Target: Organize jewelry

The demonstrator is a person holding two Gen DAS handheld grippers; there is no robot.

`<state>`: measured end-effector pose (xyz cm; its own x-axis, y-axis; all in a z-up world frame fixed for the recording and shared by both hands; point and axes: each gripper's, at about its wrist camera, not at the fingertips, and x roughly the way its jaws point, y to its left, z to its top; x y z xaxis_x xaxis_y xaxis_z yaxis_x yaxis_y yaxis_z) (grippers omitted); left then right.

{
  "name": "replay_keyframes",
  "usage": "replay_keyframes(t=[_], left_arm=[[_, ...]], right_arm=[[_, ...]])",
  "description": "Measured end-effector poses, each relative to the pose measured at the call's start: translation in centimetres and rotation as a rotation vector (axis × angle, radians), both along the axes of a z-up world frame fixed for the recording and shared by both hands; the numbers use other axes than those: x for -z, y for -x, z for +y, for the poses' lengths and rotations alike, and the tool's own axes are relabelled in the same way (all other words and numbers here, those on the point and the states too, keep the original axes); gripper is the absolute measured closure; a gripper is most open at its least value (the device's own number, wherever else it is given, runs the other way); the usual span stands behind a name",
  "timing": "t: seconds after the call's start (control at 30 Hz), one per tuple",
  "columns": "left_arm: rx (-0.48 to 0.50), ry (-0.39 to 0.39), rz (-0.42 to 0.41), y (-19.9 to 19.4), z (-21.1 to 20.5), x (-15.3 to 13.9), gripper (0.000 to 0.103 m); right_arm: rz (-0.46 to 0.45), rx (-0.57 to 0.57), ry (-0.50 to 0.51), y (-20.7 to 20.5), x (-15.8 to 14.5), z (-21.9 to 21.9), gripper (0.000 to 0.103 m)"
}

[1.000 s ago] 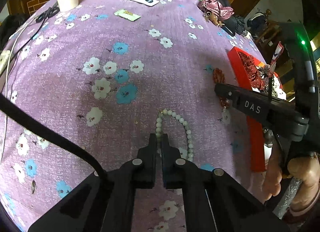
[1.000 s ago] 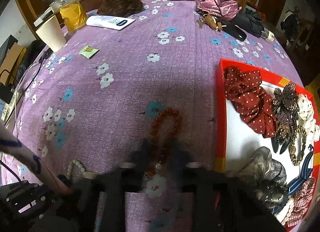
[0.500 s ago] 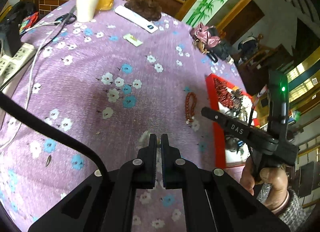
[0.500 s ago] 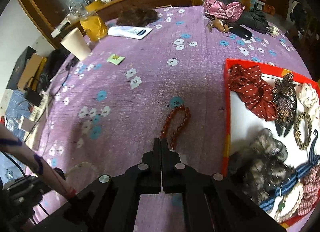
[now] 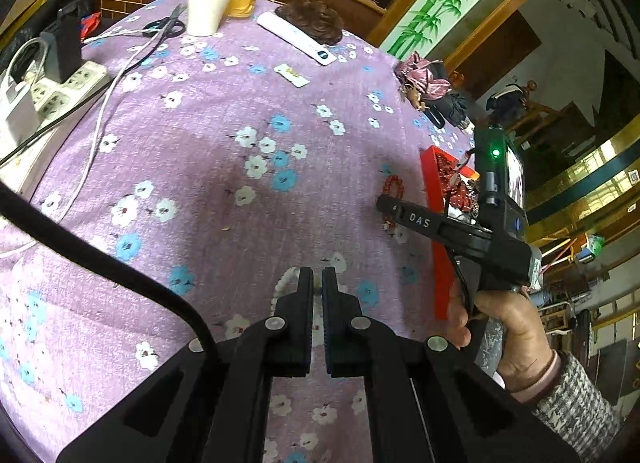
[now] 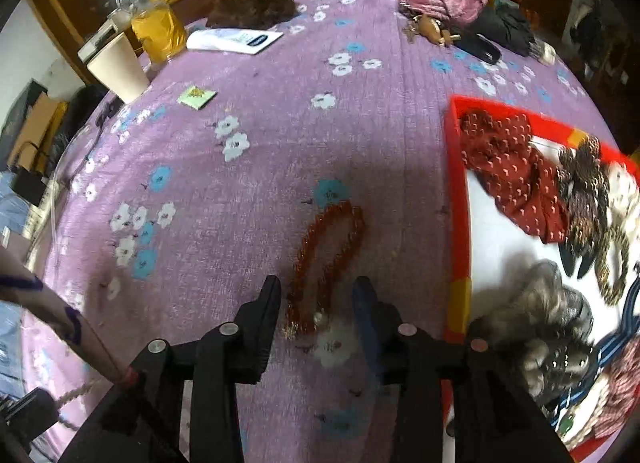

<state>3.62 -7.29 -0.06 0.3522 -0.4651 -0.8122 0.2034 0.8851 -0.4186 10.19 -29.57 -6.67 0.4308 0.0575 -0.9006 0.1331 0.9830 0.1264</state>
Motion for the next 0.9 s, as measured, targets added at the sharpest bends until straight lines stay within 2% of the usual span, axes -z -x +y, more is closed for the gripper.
replay_keyframes(t=[0.03, 0.07, 0.17, 0.23, 0.3, 0.47, 0.6, 0.67, 0.7, 0.8, 0.9], left_arm=[[-0.005, -0.002, -0.001, 0.0, 0.2, 0.0, 0.1], [-0.009, -0.002, -0.001, 0.0, 0.3, 0.0, 0.1], [-0.021, 0.003, 0.002, -0.1, 0.8, 0.0, 0.1], [-0.025, 0.007, 0.0, -0.2, 0.9, -0.1, 0.1], [-0.025, 0.012, -0.003, -0.3, 0.9, -0.2, 0.1], [-0.02, 0.012, -0.012, -0.2, 0.5, -0.5, 0.1], [-0.017, 0.008, -0.008, -0.2, 0.5, -0.3, 0.1], [-0.017, 0.004, -0.007, -0.1, 0.6, -0.2, 0.1], [-0.017, 0.003, -0.006, 0.0, 0.7, -0.1, 0.1], [-0.022, -0.004, -0.009, 0.1, 1.1, 0.0, 0.1], [-0.032, -0.008, -0.014, 0.1, 1.8, 0.1, 0.1]], right_arm=[[-0.001, -0.019, 0.038, -0.1, 0.0, 0.5, 0.066], [-0.003, -0.034, 0.059, -0.2, 0.0, 0.7, 0.087], [0.012, -0.03, -0.034, -0.1, -0.3, -0.1, 0.092], [0.003, -0.007, -0.097, 0.4, -0.9, -0.7, 0.103], [-0.01, 0.013, -0.153, 1.0, -1.3, -1.3, 0.103], [-0.028, 0.019, -0.189, 2.0, -2.2, -1.6, 0.103], [-0.029, 0.002, -0.13, 1.3, -1.9, -0.9, 0.101], [-0.017, 0.015, -0.109, 0.5, -1.3, -0.7, 0.087], [-0.007, 0.022, -0.089, 0.0, -0.9, -0.6, 0.085], [0.01, 0.04, -0.011, -1.2, -0.2, -0.1, 0.084], [0.01, 0.024, 0.022, -1.9, -0.4, 0.5, 0.083]])
